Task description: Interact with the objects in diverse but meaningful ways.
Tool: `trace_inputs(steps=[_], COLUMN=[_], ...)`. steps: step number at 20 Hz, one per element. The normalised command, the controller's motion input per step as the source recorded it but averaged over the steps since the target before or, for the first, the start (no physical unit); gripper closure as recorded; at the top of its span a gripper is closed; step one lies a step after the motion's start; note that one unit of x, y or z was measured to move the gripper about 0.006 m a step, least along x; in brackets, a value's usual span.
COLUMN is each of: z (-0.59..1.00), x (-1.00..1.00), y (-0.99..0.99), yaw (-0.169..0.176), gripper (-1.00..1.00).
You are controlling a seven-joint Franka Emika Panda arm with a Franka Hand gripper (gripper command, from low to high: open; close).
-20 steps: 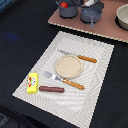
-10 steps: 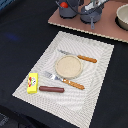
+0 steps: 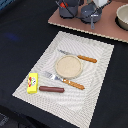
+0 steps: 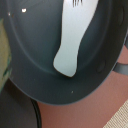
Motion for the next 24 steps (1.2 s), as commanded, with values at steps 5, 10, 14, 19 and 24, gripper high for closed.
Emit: trace_inputs(steps=[5,10,14,19,24], z=[1.00,0.74,0.23,0.14,0.07], x=[0.09,0.59,0.78,0.67,0.57], y=[0.38,-0.15,-0.58,-0.78,-0.94], yaw=[-0.037,-0.094,-0.039,-0.021,-0.003], gripper=[-1.00,-1.00,-1.00,-1.00,-1.00])
